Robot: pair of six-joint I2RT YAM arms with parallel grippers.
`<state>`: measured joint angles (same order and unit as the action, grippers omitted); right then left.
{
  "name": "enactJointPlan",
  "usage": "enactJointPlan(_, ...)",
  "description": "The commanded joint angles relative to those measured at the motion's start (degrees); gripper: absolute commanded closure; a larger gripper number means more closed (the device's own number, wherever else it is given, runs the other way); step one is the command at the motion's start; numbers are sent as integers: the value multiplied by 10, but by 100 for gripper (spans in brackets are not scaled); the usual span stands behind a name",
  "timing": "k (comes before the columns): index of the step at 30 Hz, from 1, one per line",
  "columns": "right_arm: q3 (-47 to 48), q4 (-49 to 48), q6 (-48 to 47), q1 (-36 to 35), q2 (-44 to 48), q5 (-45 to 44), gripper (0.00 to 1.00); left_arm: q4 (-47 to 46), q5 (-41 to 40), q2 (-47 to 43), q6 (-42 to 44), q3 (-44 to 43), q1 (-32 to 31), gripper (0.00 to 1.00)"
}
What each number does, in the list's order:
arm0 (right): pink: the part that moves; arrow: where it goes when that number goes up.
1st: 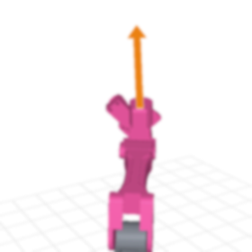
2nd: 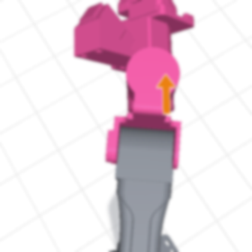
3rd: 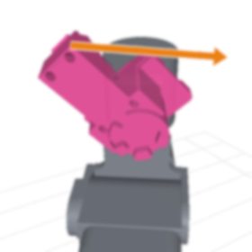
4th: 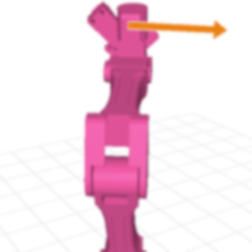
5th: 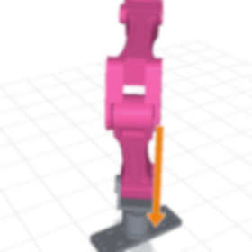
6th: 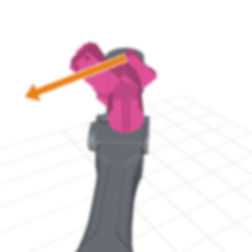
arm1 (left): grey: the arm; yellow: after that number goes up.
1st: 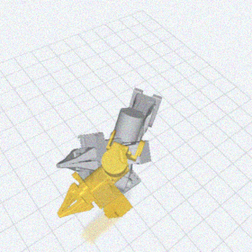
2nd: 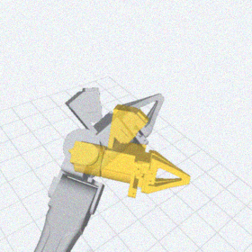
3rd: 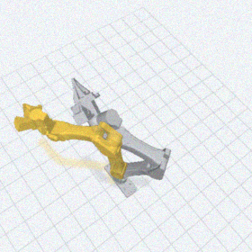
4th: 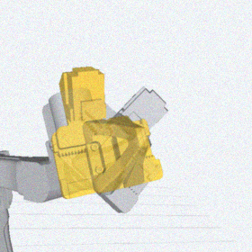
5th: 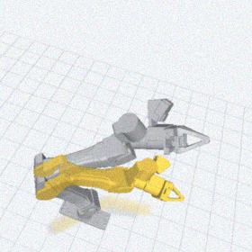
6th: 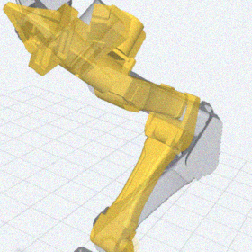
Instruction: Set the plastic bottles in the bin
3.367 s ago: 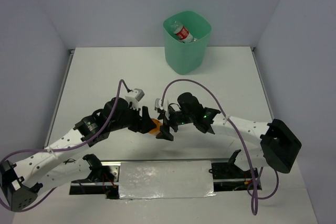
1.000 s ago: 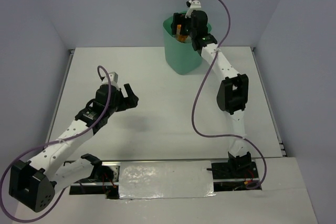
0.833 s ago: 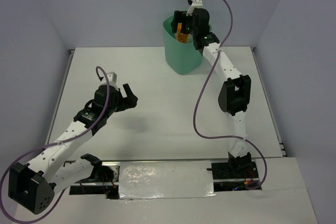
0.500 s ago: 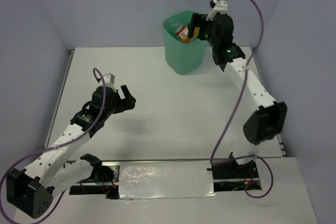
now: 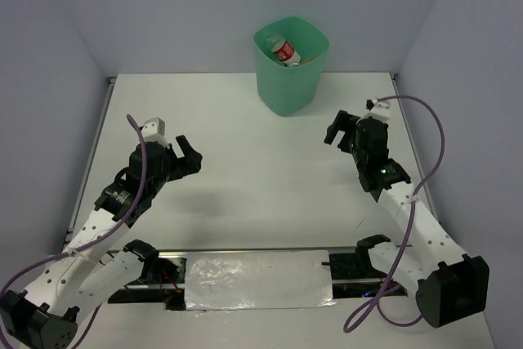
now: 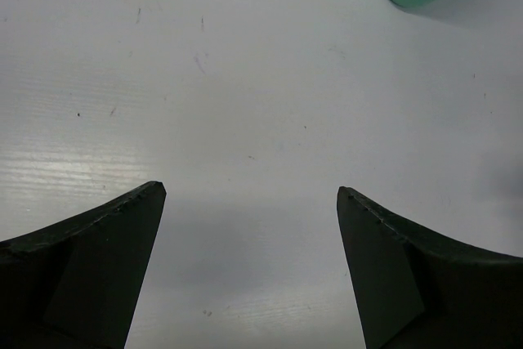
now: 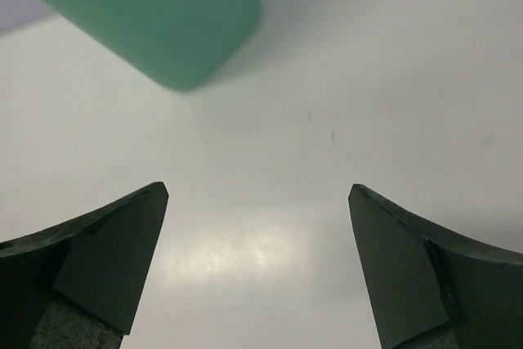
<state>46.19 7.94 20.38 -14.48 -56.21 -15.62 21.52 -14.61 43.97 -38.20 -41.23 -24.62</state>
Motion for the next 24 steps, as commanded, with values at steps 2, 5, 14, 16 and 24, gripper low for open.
enactJointPlan(2,-53,9,64,0,65,-9,0,-3,-18,-9,-13,-3,3,1)
enactJointPlan(5,-49,29,60,0,68,-19,0,-3,-26,-8,-18,-2,3,1)
enactJointPlan(14,-55,24,48,0,66,-8,0,4,-42,-12,-23,0,4,1)
enactJointPlan(16,-67,13,44,0,73,0,0,3,-44,-13,-23,1,3,1)
enactJointPlan(24,-77,1,42,0,88,-13,0,6,-52,-11,-27,0,4,1)
